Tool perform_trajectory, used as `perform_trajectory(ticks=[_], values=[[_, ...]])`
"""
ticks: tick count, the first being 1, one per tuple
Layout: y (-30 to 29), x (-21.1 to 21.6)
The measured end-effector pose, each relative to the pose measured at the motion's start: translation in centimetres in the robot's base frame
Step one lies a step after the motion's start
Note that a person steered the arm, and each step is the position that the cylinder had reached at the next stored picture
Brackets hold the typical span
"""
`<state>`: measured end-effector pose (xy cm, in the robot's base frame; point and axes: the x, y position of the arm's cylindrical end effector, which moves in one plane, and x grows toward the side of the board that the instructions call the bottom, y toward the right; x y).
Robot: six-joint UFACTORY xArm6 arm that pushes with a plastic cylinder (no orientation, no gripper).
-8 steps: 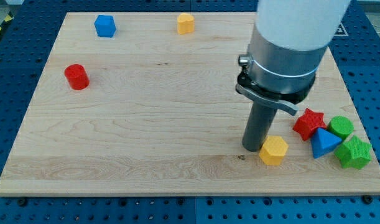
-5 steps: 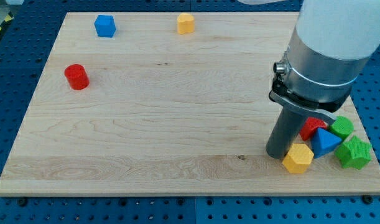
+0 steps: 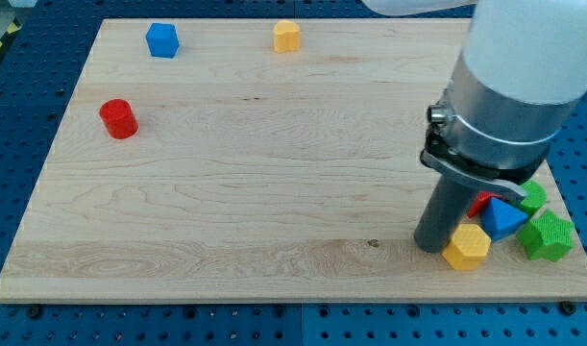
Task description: Slightly push the yellow heart to the right side
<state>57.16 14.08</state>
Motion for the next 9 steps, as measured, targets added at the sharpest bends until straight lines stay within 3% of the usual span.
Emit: perform_trajectory(ticks=[5,9], values=[[2.4,1.6],[-1.2,-1.9]])
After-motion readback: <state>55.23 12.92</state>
